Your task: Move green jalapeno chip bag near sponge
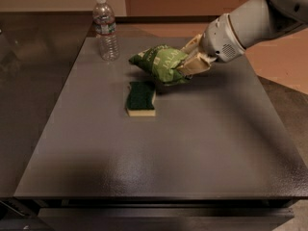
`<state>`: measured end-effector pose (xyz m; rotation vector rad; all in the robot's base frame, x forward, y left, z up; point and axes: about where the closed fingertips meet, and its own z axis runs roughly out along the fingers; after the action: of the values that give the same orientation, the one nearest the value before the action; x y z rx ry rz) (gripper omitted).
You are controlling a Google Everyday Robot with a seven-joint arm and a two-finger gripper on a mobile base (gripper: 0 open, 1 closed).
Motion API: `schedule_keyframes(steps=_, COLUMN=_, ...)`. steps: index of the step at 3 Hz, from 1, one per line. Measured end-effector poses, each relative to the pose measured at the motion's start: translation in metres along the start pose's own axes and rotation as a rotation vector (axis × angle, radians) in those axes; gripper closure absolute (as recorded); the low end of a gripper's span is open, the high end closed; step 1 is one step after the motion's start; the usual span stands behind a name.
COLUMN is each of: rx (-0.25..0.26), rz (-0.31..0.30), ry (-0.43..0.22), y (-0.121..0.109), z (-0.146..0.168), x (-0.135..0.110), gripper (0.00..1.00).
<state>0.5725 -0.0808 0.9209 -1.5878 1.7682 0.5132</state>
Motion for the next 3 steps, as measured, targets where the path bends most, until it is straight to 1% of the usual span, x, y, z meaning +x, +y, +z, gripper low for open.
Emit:
schedule_keyframes(steps=1, rx=-0.023, rz=0.000, ry=0.005, y=0.0052, z=0.0092, x=0.0063, gripper=0.36)
schedule_keyframes(steps=2, rx=-0.026, rz=-0.002, ry=0.005, y=0.0057, z=0.0108, x=0.0052, gripper=0.13)
schedule_keyframes(steps=3, rx=-0.029, rz=-0.003, ry=0.005, y=0.0064, z=0.0124, x=0.0044, gripper=0.00)
